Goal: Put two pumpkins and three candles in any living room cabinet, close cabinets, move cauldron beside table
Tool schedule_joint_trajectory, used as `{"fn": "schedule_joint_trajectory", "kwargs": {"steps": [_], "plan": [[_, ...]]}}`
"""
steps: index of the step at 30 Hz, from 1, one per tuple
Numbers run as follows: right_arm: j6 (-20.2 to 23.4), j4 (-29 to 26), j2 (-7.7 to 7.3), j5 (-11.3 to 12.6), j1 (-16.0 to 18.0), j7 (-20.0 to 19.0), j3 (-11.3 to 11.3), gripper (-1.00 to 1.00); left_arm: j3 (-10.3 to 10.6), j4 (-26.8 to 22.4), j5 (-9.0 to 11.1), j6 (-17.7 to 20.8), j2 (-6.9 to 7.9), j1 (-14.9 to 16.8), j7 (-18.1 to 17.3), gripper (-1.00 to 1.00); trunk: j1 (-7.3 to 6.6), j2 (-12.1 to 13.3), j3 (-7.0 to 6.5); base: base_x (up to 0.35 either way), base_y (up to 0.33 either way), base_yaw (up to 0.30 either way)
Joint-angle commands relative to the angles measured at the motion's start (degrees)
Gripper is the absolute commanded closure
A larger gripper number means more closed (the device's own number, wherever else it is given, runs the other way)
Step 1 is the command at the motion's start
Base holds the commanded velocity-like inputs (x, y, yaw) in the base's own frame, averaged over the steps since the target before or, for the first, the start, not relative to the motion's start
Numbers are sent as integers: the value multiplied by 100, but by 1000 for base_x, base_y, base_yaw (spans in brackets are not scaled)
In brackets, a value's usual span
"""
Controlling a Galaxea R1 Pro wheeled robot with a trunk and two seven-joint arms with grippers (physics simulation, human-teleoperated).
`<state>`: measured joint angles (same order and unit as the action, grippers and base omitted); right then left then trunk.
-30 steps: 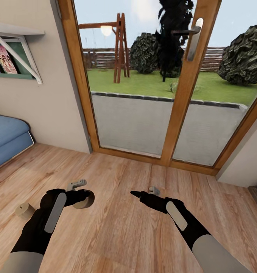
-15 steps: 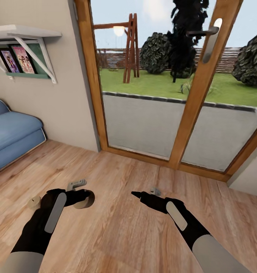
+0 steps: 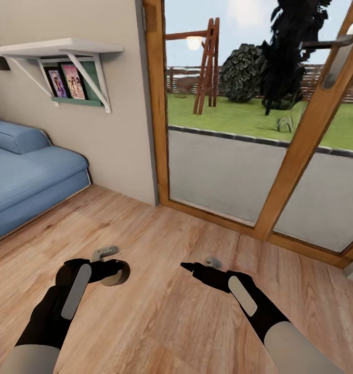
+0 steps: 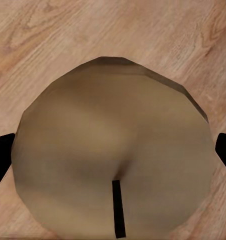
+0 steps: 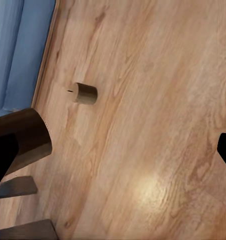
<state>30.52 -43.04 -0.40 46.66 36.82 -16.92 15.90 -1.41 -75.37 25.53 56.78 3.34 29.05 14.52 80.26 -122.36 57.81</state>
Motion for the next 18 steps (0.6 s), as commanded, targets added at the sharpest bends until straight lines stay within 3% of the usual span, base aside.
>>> {"fn": "schedule_joint_trajectory", "kwargs": {"steps": [1,18], "plan": [[15,-3,-4,11,2,-5,9,-100,0,-4,67,17,0,4,51,100,-1,-2,5,0,0,290],[15,-3,-4,9,2,3,10,-100,0,-4,67,17,-1,4,51,100,-1,-2,5,0,0,290]]}}
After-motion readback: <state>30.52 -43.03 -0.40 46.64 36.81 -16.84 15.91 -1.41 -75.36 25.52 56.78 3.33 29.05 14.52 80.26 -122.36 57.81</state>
